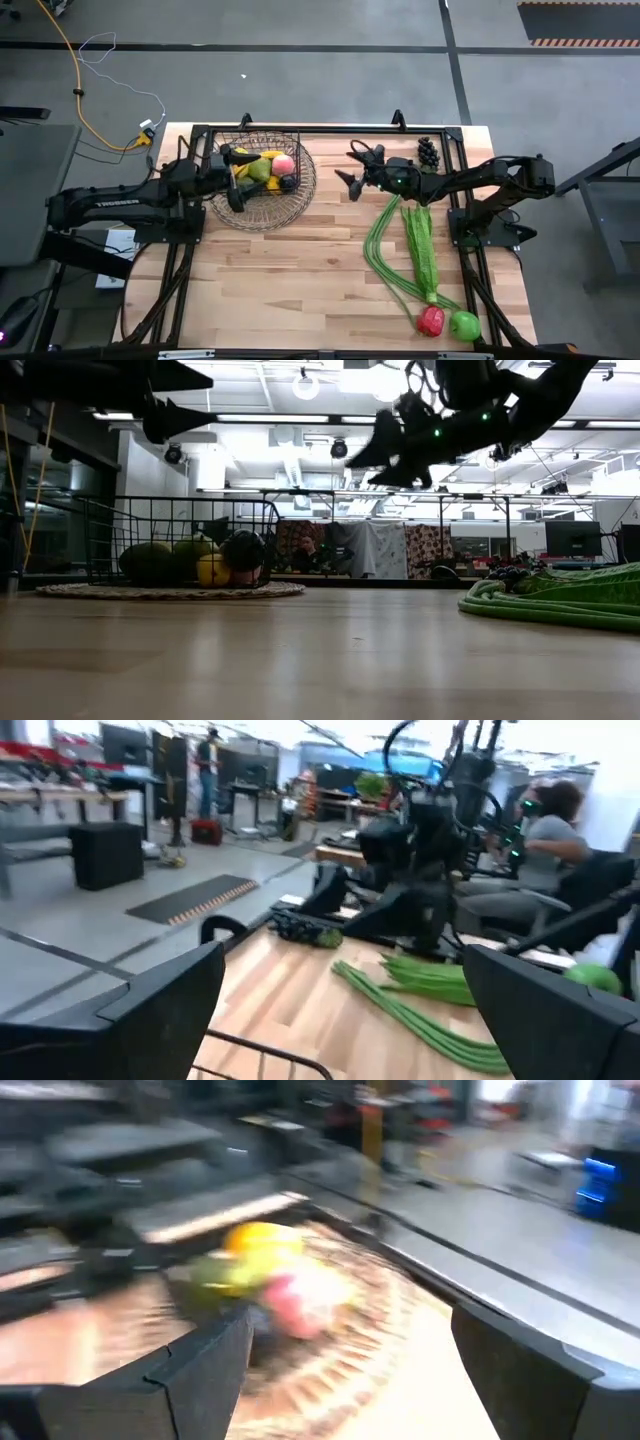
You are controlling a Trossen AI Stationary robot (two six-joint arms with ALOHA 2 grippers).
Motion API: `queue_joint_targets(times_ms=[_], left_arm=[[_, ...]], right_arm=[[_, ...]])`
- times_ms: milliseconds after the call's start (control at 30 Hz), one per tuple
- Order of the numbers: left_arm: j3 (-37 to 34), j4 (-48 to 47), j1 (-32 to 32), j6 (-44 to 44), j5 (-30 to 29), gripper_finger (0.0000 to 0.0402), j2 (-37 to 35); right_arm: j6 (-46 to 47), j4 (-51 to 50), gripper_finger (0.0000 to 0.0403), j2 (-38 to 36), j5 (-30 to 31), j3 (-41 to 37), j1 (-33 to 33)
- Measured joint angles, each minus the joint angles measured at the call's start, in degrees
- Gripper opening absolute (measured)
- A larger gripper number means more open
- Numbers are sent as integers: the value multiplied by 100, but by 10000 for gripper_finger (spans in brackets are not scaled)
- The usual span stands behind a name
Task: Build produce basket
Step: Put the black grapes into the wire basket
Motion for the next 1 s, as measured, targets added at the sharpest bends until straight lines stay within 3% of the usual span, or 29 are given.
queue_joint_targets(times_ms=[100,200,433,633,1000], left_arm=[[2,2,-87,82,-302,400,-93],[0,-5,-106,73,-402,400,-111],[0,-146,-106,3,-356,400,-102],[2,-161,-106,-90,-328,400,-102],[0,-171,-103,-88,-339,400,-102]], right_arm=[[251,-575,332,0,624,0,-99],[720,-1194,332,0,853,0,-318],[2329,-2807,332,0,524,0,-724],[3029,-3946,332,0,384,0,-634],[3396,-4627,332,0,1759,0,-656]])
